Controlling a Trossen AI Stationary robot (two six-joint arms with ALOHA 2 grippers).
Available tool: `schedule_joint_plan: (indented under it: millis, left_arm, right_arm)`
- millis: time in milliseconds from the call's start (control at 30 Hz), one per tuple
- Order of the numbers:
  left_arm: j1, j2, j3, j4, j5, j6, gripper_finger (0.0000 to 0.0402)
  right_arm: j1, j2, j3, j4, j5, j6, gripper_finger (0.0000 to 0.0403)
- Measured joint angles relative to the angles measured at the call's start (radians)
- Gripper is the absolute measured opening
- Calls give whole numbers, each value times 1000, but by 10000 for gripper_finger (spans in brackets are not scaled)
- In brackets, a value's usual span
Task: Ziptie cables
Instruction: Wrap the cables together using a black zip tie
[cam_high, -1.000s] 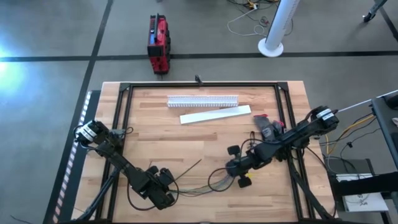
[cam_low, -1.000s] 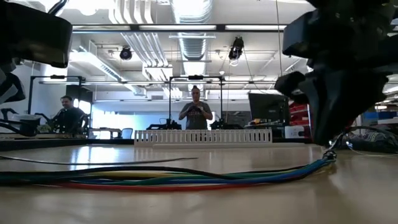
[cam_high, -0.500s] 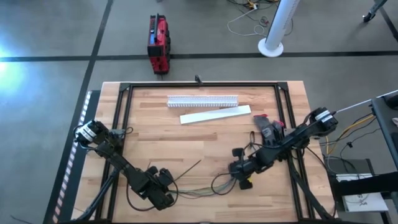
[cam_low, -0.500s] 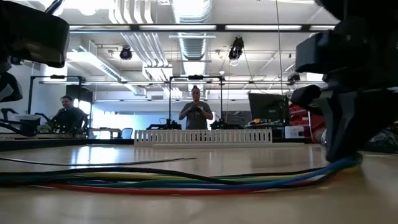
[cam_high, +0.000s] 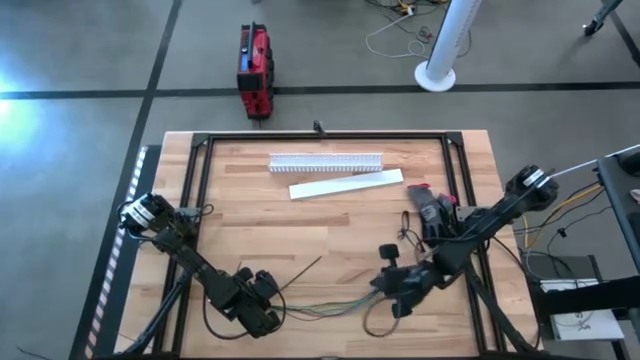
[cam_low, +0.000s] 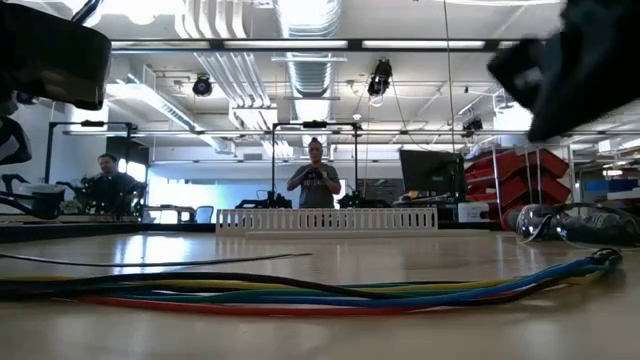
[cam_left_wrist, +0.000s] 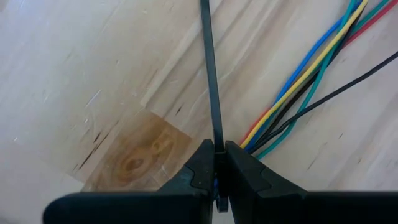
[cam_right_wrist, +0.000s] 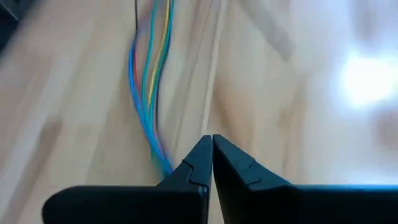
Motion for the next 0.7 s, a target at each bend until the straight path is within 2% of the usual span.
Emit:
schedule_joint_plan:
  millis: [67,167,300,467,567,700]
  left_arm:
    - [0,0,0,0,0,0,9]
    - [0,0,0,0,-4,0,9]
    - [0,0,0,0,-5,0,9]
    - [0,0,0,1,-6,0,9]
    - [0,0,0,1,-6,0,9]
    - [0,0,0,1,-6,-3,9]
  right_arm:
    - [29,-21,-10,76,6,-62,1]
    - [52,-21,-29,199,-46,-107,20]
    - [51,21,-77,421,-158,-150,84]
    - [50,90,-171,792,-199,-227,170]
    - [38,135,-206,871,-196,-245,212]
    - [34,192,-225,870,-196,-277,256]
